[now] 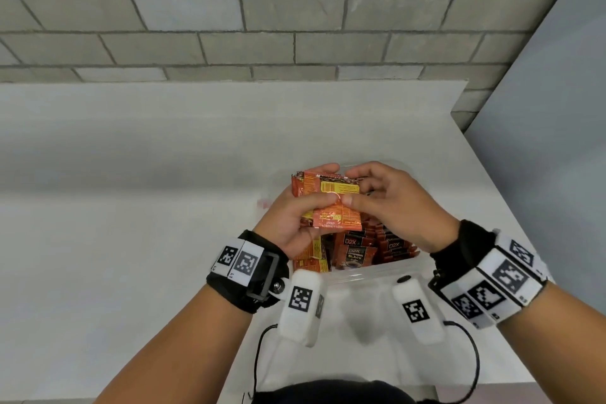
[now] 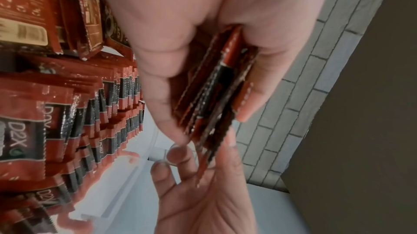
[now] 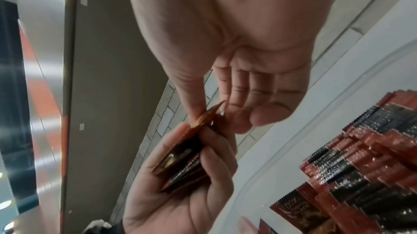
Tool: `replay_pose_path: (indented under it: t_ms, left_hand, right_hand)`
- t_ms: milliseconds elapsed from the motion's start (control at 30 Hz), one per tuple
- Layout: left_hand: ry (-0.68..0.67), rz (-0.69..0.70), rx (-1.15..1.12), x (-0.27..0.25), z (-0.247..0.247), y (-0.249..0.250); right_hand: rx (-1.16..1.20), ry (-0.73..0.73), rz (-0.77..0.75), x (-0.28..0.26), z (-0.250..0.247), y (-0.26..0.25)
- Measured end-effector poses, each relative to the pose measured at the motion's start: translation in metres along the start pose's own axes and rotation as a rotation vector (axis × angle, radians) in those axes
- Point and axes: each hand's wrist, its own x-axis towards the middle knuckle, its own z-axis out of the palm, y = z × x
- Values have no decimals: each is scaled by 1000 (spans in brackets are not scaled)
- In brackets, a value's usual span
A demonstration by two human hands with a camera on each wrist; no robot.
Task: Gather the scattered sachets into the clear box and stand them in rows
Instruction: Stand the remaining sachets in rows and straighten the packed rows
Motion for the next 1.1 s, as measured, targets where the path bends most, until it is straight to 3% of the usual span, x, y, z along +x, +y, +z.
replay_pose_path:
  t_ms: [133, 267, 333, 433, 533, 667, 833, 967, 1100]
  left_hand:
    - [60, -8, 8, 1, 2, -4]
    - [136, -18, -22, 3, 0, -5]
    - [138, -11, -56, 3, 2, -4]
    - [55, 35, -74, 4, 4, 2]
    - [33, 91, 2, 7, 0, 8]
    - [54, 112, 71, 8, 0, 12]
    - [9, 65, 125, 11, 3, 9]
    - [180, 42, 65, 13, -4, 3]
    - [299, 22, -20, 13, -17, 1]
  right_hand:
    - [130, 79, -36, -1, -6, 3]
    - [39, 273, -229, -3, -14, 7]
    - [-86, 236, -319, -6, -13, 7]
    - [-434, 68, -370, -9, -7, 8]
    - [-461, -2, -312, -7, -10, 5]
    - [-345, 117, -233, 0, -15, 1]
    - [-369, -21, -89, 13, -21, 0]
    - [-405, -42, -34, 10, -31, 3]
    - [-639, -208, 3, -5, -20, 17]
